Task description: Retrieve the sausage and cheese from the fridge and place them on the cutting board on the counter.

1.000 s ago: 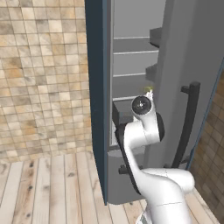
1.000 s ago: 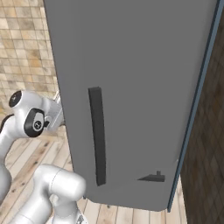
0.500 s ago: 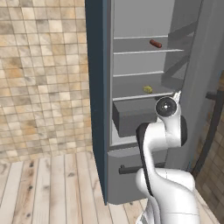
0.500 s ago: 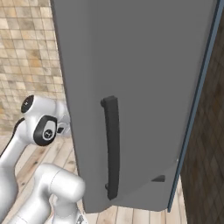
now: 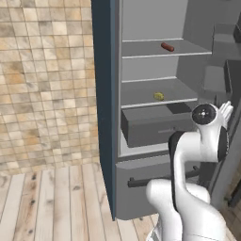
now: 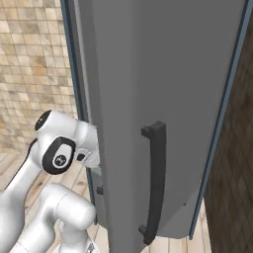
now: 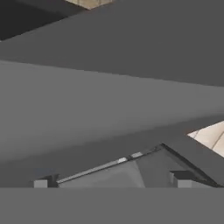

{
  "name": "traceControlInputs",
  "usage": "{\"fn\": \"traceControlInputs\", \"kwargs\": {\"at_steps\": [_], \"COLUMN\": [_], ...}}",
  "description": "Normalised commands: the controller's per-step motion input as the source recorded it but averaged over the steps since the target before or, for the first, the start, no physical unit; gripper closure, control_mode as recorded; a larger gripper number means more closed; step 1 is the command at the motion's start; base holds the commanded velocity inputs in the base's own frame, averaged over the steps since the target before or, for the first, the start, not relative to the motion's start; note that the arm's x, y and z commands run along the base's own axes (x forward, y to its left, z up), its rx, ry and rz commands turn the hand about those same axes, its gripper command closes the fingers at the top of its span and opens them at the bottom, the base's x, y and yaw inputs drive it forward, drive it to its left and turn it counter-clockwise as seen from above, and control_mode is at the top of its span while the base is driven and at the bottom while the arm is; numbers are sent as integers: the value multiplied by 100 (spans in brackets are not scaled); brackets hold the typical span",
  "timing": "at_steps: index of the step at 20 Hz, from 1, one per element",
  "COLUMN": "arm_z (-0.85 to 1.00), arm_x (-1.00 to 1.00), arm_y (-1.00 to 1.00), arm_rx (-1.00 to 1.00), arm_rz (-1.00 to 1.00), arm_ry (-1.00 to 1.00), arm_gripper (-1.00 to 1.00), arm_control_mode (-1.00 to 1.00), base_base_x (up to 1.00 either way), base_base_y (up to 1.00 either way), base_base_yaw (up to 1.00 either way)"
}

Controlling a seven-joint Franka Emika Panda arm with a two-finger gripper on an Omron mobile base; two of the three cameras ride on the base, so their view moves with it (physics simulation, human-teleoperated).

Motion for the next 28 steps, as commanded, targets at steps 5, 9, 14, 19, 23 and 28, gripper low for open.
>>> {"fn": "traceControlInputs", "kwargs": {"at_steps": [5, 9, 14, 19, 23, 28], "arm_z": [62, 32, 14, 10, 1, 28], "arm_x": [-42, -39, -3, 1, 7, 70], "arm_y": [-99, -61, 17, 79, 100, 72], "arm_rx": [11, 7, 1, 0, 0, 0], "arm_rz": [-34, -32, -16, -2, 8, 29], "arm_ry": [5, 2, 0, -1, 0, 11], "arm_gripper": [-100, -100, -100, -100, -100, -100], "arm_control_mode": [-100, -100, -100, -100, -100, -100], "base_base_x": [0, 0, 0, 0, 0, 0], "base_base_y": [0, 0, 0, 0, 0, 0], "base_base_yaw": [0, 0, 0, 0, 0, 0]}}
